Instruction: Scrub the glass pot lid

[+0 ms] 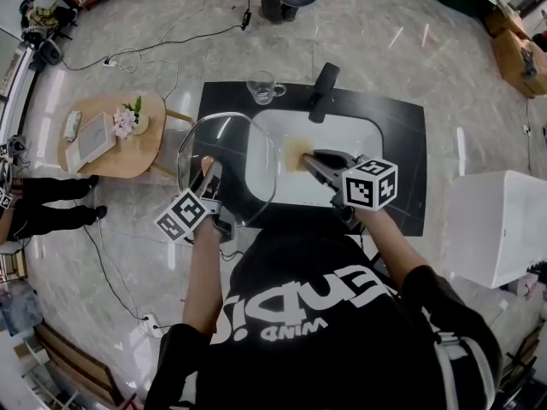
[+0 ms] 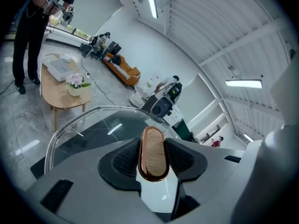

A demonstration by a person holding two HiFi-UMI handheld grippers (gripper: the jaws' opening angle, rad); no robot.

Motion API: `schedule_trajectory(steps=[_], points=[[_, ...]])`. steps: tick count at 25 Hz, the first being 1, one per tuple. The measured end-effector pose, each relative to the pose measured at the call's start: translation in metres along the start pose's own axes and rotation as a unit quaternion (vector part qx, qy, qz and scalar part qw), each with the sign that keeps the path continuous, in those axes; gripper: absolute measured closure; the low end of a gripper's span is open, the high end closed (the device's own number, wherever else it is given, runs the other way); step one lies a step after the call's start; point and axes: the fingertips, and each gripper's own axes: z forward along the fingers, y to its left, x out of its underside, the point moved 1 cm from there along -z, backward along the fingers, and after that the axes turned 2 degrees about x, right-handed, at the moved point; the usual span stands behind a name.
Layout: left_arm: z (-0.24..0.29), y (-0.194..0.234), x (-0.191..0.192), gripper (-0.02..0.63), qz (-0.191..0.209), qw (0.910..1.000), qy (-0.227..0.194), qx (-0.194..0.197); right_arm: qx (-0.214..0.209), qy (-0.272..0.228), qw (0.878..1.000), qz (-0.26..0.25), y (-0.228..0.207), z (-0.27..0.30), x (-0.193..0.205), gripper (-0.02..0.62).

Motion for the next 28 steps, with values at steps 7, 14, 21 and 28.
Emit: schedule_trajectory(steps=[7,14,21,28], points=[[0.034,0.026,0.012,0.428,0.017,0.9985,0.033,-0.039,0.0,0.001,1.0,0.012,0.002,0.001,0.006,0.558],[0.062,0.046,0.022,0.428,0.033,0.9953,0.062,-0.067,0.017,-0.005,1.0,0.023,-0.004,-0.003,0.008,0.558],[0.079,0.057,0.025,0.426,0.052,0.9919,0.081,-0.083,0.033,-0.017,0.999,0.037,-0.011,-0.011,0.011,0.558],[0.089,0.061,0.028,0.426,0.058,0.9899,0.093,-0.089,0.044,-0.022,0.998,0.05,-0.016,-0.014,0.014,0.558]])
